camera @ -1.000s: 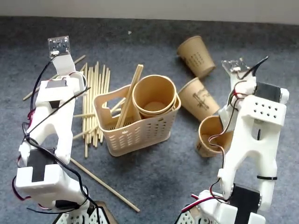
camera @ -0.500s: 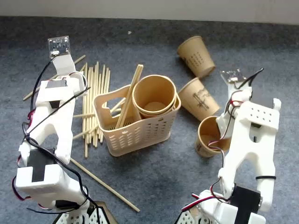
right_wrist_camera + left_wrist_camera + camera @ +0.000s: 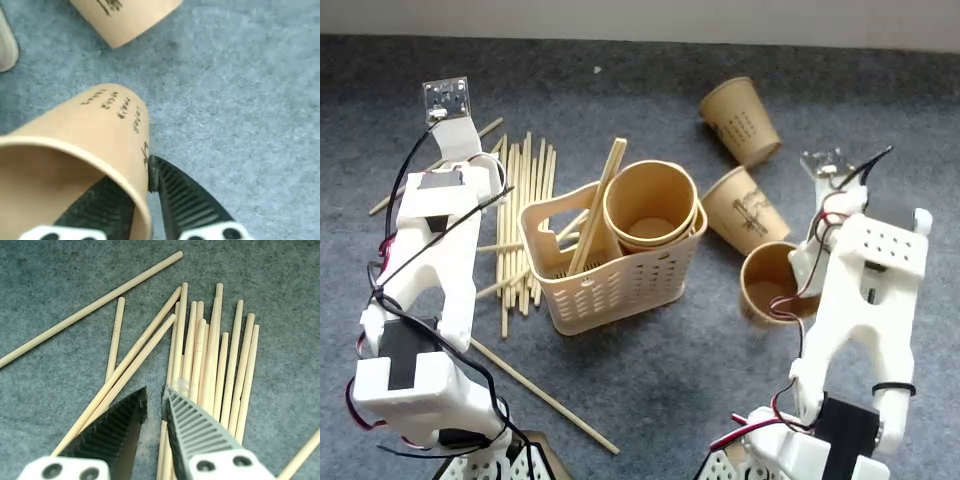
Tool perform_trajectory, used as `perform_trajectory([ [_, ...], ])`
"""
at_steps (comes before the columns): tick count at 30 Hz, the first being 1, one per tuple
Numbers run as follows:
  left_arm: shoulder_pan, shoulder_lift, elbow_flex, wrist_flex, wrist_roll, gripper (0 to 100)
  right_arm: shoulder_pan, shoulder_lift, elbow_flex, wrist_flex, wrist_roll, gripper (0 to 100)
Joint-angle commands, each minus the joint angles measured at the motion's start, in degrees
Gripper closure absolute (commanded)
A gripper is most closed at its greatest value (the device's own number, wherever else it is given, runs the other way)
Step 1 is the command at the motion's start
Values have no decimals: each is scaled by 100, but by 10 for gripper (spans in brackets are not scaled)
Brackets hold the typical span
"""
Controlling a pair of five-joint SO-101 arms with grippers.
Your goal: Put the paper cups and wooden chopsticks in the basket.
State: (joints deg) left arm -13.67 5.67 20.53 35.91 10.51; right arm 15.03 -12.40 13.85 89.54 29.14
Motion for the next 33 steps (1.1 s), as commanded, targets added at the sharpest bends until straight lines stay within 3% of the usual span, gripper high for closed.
perform_trajectory([
  [1, 84, -22, -31, -53, -44, 912, 48, -242, -1859, 1103, 9, 991],
  [7, 84, -22, -31, -53, -44, 912, -119, -505, -3442, 1165, -651, 992],
  [15, 84, -22, -31, -62, -44, 912, -2202, -910, -4013, 1095, -1653, 992],
  [22, 92, -13, -31, -70, -44, 912, -3134, -866, -4549, 1156, -2259, 992],
  [33, 92, -13, -31, -70, -44, 911, -3371, -664, -4066, 1165, -2295, 993],
])
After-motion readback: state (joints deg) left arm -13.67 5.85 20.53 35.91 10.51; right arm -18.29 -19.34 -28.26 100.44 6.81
